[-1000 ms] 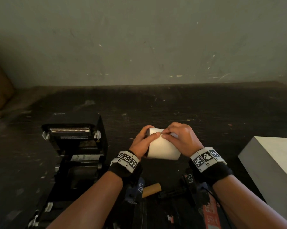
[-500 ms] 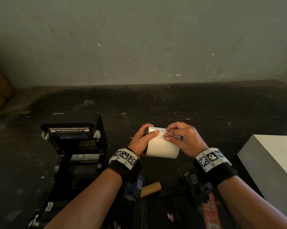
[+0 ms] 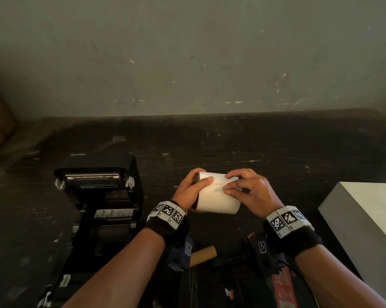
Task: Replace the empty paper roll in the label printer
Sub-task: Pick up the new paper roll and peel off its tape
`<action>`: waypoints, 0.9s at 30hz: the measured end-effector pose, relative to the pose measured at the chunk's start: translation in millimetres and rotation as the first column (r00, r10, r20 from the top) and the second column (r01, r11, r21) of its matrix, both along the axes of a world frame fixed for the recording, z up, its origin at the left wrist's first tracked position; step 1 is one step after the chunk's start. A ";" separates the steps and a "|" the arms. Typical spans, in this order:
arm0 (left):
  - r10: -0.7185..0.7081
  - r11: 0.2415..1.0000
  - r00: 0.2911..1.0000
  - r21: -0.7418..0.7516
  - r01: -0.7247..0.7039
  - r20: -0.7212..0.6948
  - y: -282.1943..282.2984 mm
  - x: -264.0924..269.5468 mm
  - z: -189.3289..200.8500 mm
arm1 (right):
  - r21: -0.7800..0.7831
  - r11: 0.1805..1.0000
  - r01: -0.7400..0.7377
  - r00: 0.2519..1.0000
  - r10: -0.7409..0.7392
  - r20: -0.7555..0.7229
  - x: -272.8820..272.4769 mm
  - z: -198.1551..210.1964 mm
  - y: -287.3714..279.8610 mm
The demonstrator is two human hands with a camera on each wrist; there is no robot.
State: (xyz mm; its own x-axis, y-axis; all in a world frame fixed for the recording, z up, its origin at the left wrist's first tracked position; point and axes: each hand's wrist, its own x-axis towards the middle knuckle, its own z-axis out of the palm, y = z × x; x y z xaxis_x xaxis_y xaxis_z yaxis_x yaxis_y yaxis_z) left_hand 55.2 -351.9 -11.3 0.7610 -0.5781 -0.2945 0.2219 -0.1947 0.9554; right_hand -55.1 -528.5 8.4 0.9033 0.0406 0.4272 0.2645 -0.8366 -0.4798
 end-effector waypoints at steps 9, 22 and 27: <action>-0.028 0.999 1.000 -0.020 0.028 -0.002 -0.4 0.7 3.3 | 0.095 0.995 -0.003 1.000 0.004 -0.007 -1.0 0.1 -5.1; -0.048 0.998 0.999 -0.031 0.049 0.009 0.4 0.0 7.3 | 0.117 0.993 -0.012 1.000 0.015 -0.022 -7.4 1.2 -7.5; -0.043 0.999 0.999 -0.029 0.044 0.019 0.5 0.0 9.2 | 0.107 0.994 -0.014 1.000 0.015 -0.016 -8.5 2.0 -8.5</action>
